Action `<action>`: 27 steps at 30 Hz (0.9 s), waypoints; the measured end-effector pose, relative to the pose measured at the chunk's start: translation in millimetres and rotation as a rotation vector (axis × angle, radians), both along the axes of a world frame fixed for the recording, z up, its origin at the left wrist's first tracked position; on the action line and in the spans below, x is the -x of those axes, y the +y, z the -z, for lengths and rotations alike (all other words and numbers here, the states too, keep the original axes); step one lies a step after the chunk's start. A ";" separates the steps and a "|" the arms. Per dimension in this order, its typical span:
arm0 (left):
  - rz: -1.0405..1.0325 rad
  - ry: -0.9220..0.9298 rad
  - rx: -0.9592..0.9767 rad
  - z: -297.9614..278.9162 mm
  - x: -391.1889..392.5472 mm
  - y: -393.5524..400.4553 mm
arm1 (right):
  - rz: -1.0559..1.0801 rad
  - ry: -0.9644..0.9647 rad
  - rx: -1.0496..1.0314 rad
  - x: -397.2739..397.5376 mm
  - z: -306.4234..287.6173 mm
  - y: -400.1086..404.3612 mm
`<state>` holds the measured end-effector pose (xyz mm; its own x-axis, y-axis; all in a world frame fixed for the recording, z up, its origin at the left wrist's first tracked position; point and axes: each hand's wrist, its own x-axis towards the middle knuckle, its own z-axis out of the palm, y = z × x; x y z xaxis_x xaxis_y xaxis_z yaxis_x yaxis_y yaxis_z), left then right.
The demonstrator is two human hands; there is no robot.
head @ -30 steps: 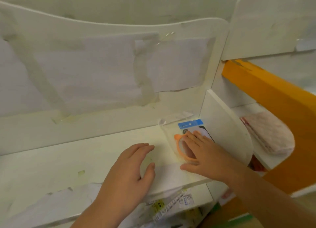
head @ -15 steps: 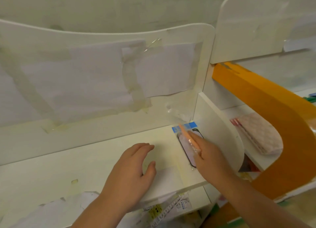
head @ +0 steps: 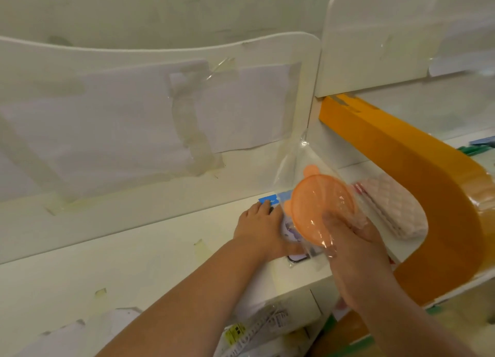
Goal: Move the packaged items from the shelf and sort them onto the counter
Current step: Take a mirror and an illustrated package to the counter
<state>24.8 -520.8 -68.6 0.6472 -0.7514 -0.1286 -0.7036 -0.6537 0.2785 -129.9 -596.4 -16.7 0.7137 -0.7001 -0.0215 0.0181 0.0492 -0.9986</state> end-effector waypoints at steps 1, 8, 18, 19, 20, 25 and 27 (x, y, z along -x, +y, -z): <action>0.009 -0.014 -0.025 -0.1 -0.5 -3.1 | 0.022 -0.004 0.000 1.9 4.3 -3.3; -0.065 -0.036 -0.118 -9.2 -3.3 -11.4 | 0.174 -0.005 -0.252 -3.5 -5.9 -2.0; -0.346 0.314 0.439 -15.1 -14.5 18.9 | 0.207 -0.024 -0.302 -6.0 -14.2 6.6; -0.374 0.355 0.526 -16.7 -14.8 27.6 | 0.204 -0.028 -0.304 -6.3 -15.8 9.0; -0.407 0.402 0.617 -19.8 -14.2 37.6 | 0.202 -0.035 -0.308 -7.5 -16.3 10.4; -0.647 0.657 1.030 -45.7 -8.2 93.8 | 0.144 -0.135 -0.368 -12.0 -25.2 25.0; -0.700 0.700 1.116 -57.3 -2.6 114.2 | 0.113 -0.192 -0.418 -13.8 -28.8 32.5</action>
<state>27.5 -406.6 -11.2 0.9606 -0.2401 -0.1404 0.1392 -0.0220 0.9900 -116.1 -563.8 12.2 0.6524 -0.7330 -0.1928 0.2293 0.4334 -0.8715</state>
